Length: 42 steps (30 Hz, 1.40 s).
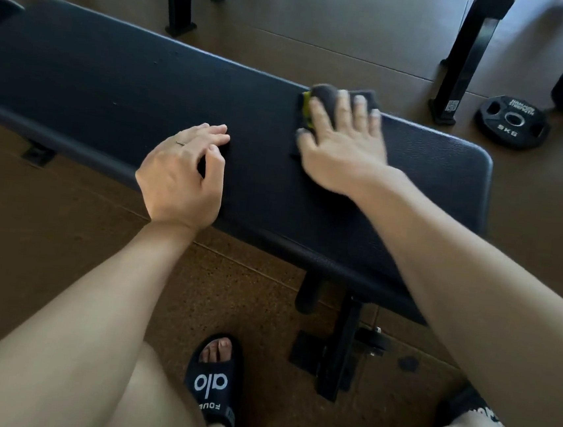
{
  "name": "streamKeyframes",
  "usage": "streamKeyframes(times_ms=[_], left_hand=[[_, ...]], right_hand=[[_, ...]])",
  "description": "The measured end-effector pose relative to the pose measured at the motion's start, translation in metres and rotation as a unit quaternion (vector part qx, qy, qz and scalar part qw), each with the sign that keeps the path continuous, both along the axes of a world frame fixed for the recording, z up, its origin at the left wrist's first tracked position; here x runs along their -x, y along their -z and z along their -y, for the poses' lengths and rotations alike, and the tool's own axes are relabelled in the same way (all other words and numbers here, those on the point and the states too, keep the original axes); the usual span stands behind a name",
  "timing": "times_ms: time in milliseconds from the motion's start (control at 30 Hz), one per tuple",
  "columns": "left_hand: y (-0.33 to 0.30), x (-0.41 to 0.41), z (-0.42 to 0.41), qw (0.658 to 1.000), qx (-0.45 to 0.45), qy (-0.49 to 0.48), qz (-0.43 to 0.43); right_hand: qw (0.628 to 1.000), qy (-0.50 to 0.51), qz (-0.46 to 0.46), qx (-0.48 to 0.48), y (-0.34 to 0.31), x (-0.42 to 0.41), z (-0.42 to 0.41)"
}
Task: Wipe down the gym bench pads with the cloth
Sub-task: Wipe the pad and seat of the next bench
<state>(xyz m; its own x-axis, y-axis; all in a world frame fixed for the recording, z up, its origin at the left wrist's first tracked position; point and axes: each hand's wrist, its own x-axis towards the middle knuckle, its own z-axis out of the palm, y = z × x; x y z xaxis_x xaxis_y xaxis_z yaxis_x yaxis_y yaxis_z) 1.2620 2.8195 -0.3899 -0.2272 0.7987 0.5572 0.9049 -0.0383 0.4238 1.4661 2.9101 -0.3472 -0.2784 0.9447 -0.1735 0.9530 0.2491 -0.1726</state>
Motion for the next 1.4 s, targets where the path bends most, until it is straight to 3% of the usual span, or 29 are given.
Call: streamKeyframes(times_ms=[100, 200, 333, 467, 567, 700, 800, 967, 1133, 1233, 1400], left_hand=[[-0.001, 0.002, 0.000, 1.000, 0.001, 0.011, -0.006], [0.001, 0.003, 0.000, 1.000, -0.003, 0.007, -0.011], [0.002, 0.002, 0.001, 1.000, -0.010, 0.003, -0.013], [0.002, 0.005, 0.002, 1.000, -0.003, 0.012, -0.028], [0.002, 0.006, 0.002, 0.999, 0.001, 0.019, -0.030], [-0.001, 0.004, 0.004, 0.999, 0.001, 0.021, -0.030], [-0.003, 0.002, 0.005, 0.999, 0.007, 0.015, -0.040], [-0.006, 0.000, 0.006, 0.999, 0.021, 0.014, -0.047], [-0.005, 0.001, 0.005, 0.999, 0.013, 0.019, -0.045], [-0.005, 0.002, 0.006, 0.999, 0.009, 0.025, -0.043], [-0.005, 0.003, 0.005, 0.999, 0.014, 0.027, -0.043]], right_hand=[[0.992, -0.120, -0.032, -0.017, 0.001, 0.022, 0.046], [0.978, -0.200, -0.055, -0.028, 0.005, -0.009, 0.089], [0.993, -0.119, -0.001, -0.022, 0.001, -0.050, 0.039], [1.000, -0.025, 0.001, -0.010, 0.001, -0.027, 0.018], [0.995, -0.094, -0.025, -0.038, 0.002, -0.011, 0.074], [0.981, -0.191, -0.021, -0.037, -0.001, -0.056, 0.125], [0.985, -0.168, 0.007, -0.024, -0.001, -0.078, 0.095], [0.996, -0.090, 0.004, -0.016, 0.004, -0.042, 0.053], [0.984, -0.166, -0.026, -0.051, 0.007, -0.039, 0.113], [0.978, -0.201, 0.005, -0.059, 0.007, -0.058, 0.134], [0.992, -0.121, -0.002, -0.036, 0.004, -0.028, 0.116]])
